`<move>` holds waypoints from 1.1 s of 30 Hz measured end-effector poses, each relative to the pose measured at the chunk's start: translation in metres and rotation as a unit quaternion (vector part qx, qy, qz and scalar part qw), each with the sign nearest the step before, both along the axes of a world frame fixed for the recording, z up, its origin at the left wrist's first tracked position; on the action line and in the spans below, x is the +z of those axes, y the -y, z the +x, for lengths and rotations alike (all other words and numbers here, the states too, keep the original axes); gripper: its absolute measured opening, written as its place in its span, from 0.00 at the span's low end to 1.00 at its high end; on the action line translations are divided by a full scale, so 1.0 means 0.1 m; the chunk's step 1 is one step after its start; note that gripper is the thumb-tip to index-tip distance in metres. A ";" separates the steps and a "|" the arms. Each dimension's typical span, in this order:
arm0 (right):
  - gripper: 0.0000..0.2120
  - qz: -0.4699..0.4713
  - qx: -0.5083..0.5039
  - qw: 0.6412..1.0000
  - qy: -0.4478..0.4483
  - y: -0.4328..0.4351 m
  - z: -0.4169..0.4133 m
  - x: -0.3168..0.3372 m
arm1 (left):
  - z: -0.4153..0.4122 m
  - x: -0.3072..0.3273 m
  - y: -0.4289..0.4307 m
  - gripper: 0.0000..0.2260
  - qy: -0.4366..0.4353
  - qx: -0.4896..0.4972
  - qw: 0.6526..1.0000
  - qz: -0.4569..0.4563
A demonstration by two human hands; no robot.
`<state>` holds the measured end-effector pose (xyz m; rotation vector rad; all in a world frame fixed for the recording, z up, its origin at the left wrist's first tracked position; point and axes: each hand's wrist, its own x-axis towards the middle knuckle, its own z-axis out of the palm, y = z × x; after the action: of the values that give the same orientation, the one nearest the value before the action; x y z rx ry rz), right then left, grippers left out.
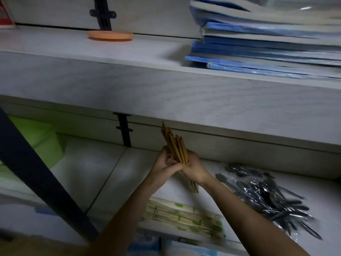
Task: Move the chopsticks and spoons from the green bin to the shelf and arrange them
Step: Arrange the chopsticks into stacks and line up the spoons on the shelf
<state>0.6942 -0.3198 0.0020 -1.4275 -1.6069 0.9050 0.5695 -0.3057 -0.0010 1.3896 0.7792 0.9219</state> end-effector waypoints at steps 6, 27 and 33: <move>0.09 0.035 -0.050 0.992 -0.108 0.11 0.04 0.07 | 0.29 0.26 -0.02 0.15 -0.032 0.028 0.993 0.111; 0.19 0.022 -0.024 0.994 -0.105 0.29 0.12 -0.24 | 0.41 0.16 0.02 0.09 -0.142 -0.046 0.988 0.023; 0.12 -0.011 -0.032 0.991 -0.126 0.29 0.18 -0.34 | 0.41 0.37 0.07 0.06 -0.082 -0.077 0.993 0.023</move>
<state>0.7123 -0.3486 -0.0323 -1.3136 -1.3591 1.0243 0.6104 -0.3132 0.0358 1.5586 0.7642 0.7161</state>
